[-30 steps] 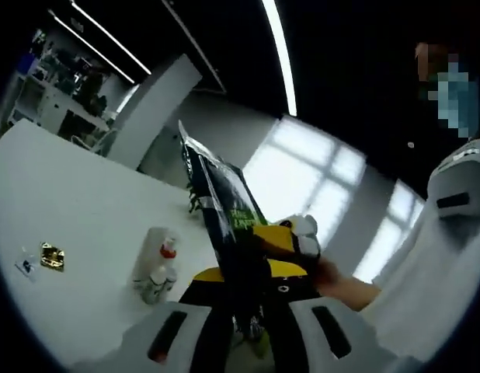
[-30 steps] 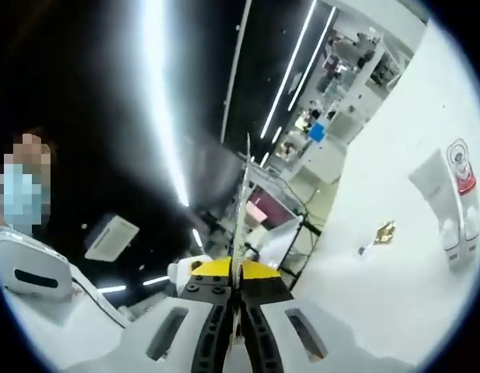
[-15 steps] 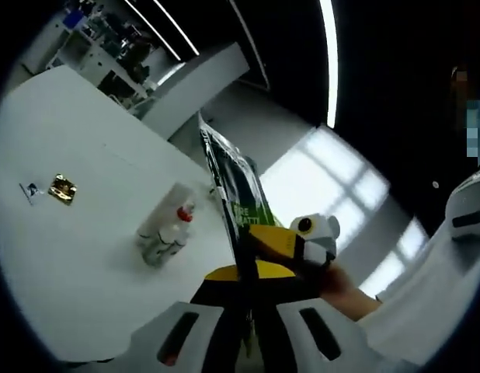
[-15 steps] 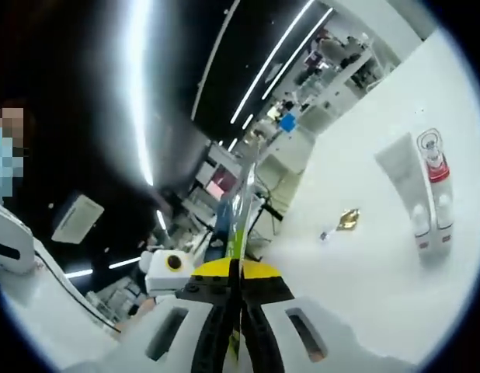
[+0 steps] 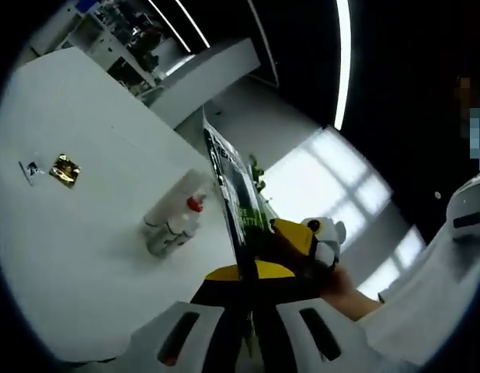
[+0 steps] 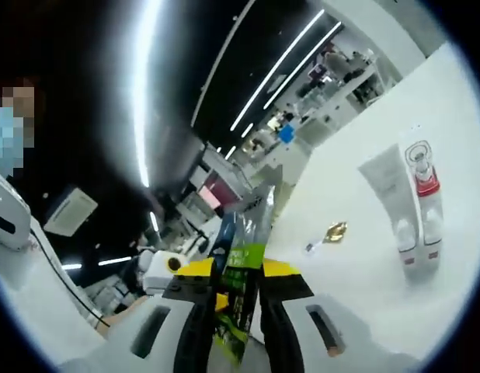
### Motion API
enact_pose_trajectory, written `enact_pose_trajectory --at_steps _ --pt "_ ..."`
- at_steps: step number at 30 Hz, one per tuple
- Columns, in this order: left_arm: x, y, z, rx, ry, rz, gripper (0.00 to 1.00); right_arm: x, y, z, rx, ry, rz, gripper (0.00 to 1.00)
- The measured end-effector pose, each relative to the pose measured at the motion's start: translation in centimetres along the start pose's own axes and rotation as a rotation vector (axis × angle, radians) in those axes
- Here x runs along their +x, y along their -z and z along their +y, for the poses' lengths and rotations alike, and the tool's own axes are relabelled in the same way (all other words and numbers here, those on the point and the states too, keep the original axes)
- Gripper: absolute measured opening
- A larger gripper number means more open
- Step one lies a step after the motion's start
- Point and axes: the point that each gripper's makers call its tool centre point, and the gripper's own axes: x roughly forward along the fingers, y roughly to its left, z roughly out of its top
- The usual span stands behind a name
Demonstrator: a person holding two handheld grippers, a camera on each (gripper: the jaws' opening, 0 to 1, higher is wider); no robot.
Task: Arrange the skincare products in the storage area until every visible bottle or jar stands upright without overlapping.
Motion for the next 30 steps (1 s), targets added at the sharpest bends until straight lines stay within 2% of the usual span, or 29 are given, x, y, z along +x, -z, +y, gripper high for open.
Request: enact_pose_trajectory --at_steps 7,12,19,23,26,30 --pt "0.7 0.0 1.9 -0.037 -0.02 0.015 0.01 0.5 -0.2 -0.5 -0.034 -0.014 -0.006 0.53" --pt "1.0 0.3 3.1 -0.055 -0.036 0.034 0.01 0.7 0.4 -1.1 -0.106 -0.002 0.025 0.71" --pt "1.9 1.0 4.6 -0.086 -0.052 0.06 0.01 0.1 1.1 -2.7 -0.173 0.037 0.066 0.81" --pt "2.8 1.4 5.3 -0.091 -0.061 0.077 0.01 -0.8 1.0 -3.9 -0.214 0.079 0.069 0.92" --pt "3.3 1.6 6.0 -0.104 -0.064 0.082 0.01 -1.6 1.4 -4.8 -0.251 0.114 0.099 0.98" --pt "4.2 2.1 7.5 -0.118 -0.091 0.098 0.01 -3.1 1.5 -5.7 -0.271 0.15 0.111 0.99"
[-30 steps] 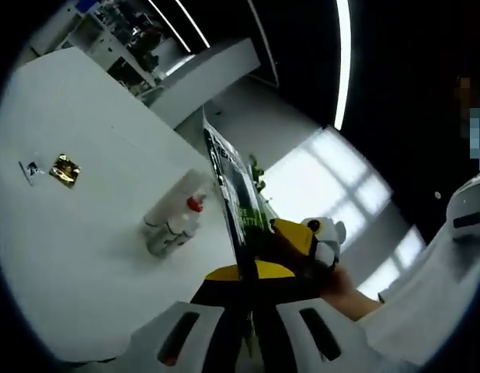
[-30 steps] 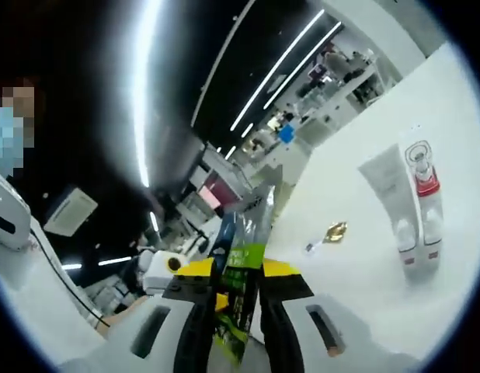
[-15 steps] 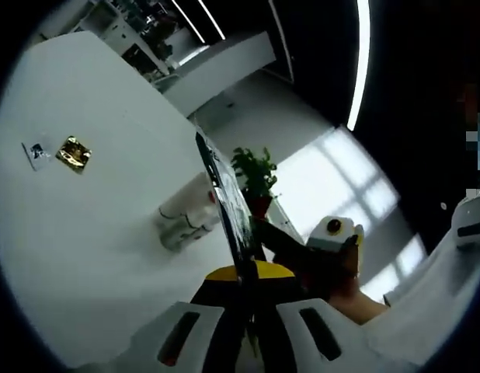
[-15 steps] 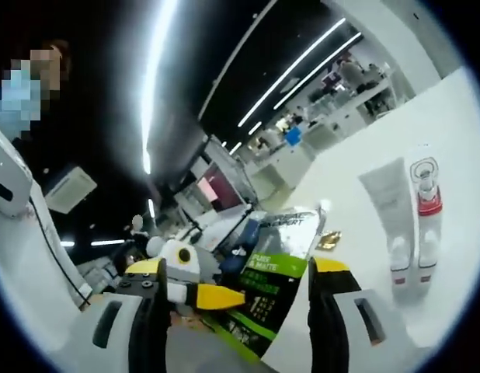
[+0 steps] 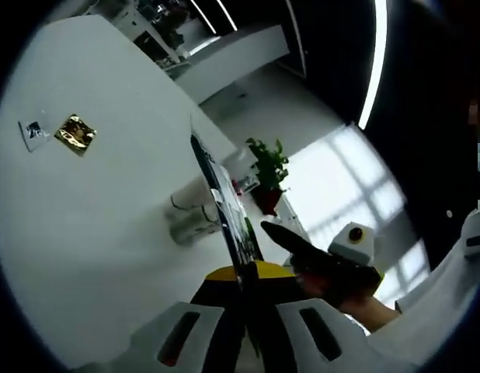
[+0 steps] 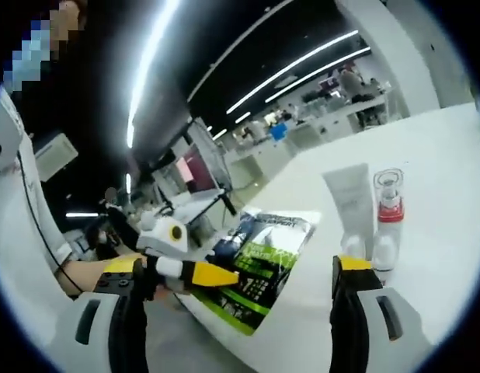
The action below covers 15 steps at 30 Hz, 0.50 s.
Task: Arrange the skincare products in the storage area until every visible bottle or jar stands upright without overlapping.
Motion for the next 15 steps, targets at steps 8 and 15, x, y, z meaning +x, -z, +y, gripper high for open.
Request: enact_pose_trajectory --at_steps 8,15 --pt "1.8 0.3 4.0 -0.036 -0.084 0.025 0.01 -2.0 1.9 -1.9 -0.068 0.072 0.078 0.99" --pt "3.9 0.4 6.4 -0.053 -0.137 0.062 0.01 -3.1 3.0 -3.1 -0.072 0.116 0.108 0.99"
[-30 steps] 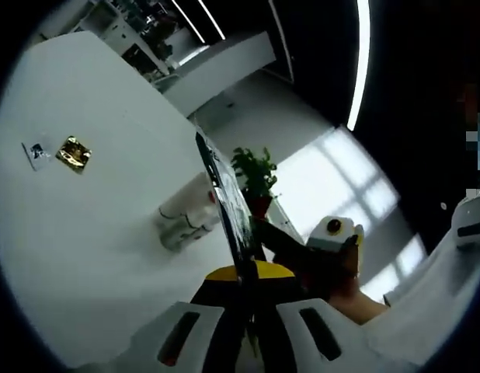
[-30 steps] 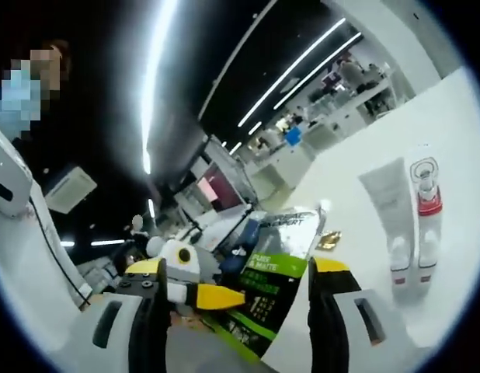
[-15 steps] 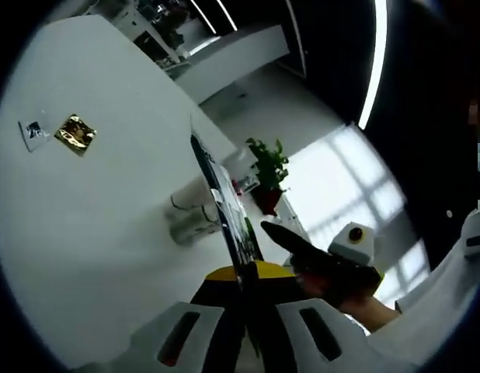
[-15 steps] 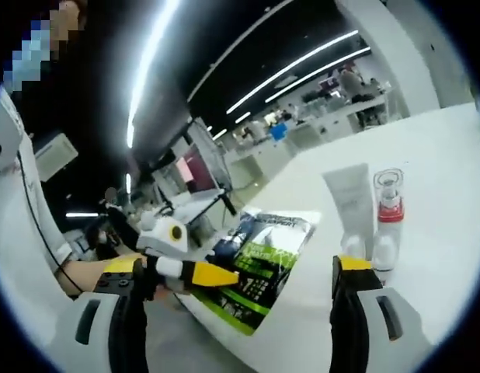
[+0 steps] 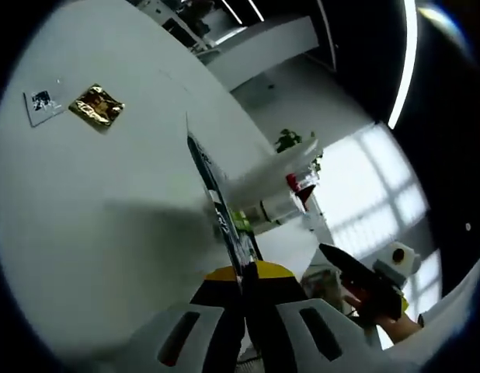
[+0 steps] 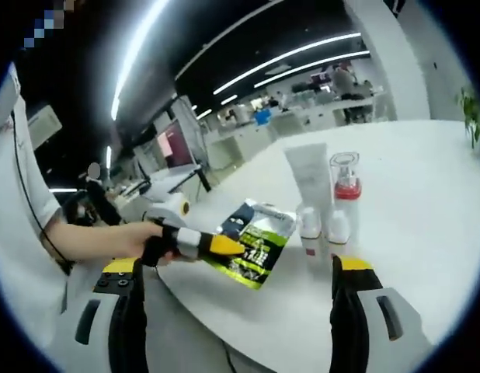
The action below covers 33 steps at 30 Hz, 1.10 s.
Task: Arrange the skincare products in the storage area until every visible bottle or jar stands upright without overlapping.
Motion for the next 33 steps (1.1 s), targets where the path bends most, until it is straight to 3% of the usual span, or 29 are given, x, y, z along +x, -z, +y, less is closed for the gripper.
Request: enact_pose_trajectory --at_steps 12,21,25,28,33 --pt "1.8 0.5 3.3 -0.003 -0.126 0.053 0.01 -0.2 0.1 -0.7 -0.035 0.011 0.019 0.99" --pt "2.1 0.5 4.1 0.046 -0.203 0.089 0.01 -0.8 0.2 -1.4 -0.045 0.024 0.028 0.99" --pt "2.0 0.3 4.6 0.153 -0.281 0.103 0.06 -0.7 0.3 -1.3 -0.037 0.019 0.027 0.99" --pt "2.2 0.3 4.2 0.177 -0.285 0.103 0.07 -0.6 0.5 -1.0 -0.043 0.01 0.037 0.99" --pt "1.9 -0.4 4.7 0.333 -0.342 0.133 0.13 -0.6 0.5 -1.0 -0.039 0.007 0.039 0.99"
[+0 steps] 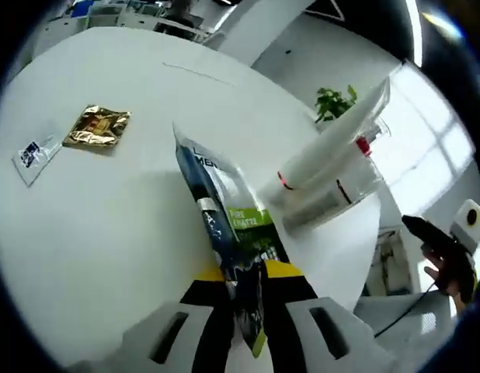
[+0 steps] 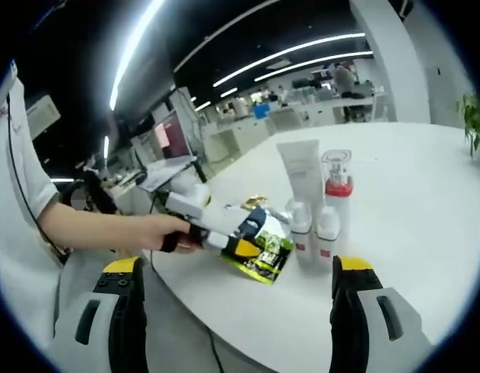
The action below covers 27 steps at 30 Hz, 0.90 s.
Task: Arrange the skincare products in the storage area until every visible bottle or jar stands upright without overlapping.
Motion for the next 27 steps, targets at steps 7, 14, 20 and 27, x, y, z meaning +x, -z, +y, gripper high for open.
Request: enact_pose_trajectory --at_steps 7,14,20,27 --pt "0.0 -0.3 0.2 0.225 -0.112 0.029 0.22 0.1 0.1 0.0 0.008 -0.004 0.002 0.99" --pt "0.3 -1.3 2.1 0.383 -0.18 0.04 0.3 0.1 0.1 -0.1 0.016 -0.003 0.002 0.99" --pt "0.5 -1.4 3.1 0.421 -0.209 0.064 0.33 0.1 0.2 -0.2 0.018 -0.001 0.003 0.99" --pt "0.4 -2.6 2.8 0.579 -0.23 0.051 0.39 0.2 0.3 -0.2 0.022 0.001 0.006 0.99"
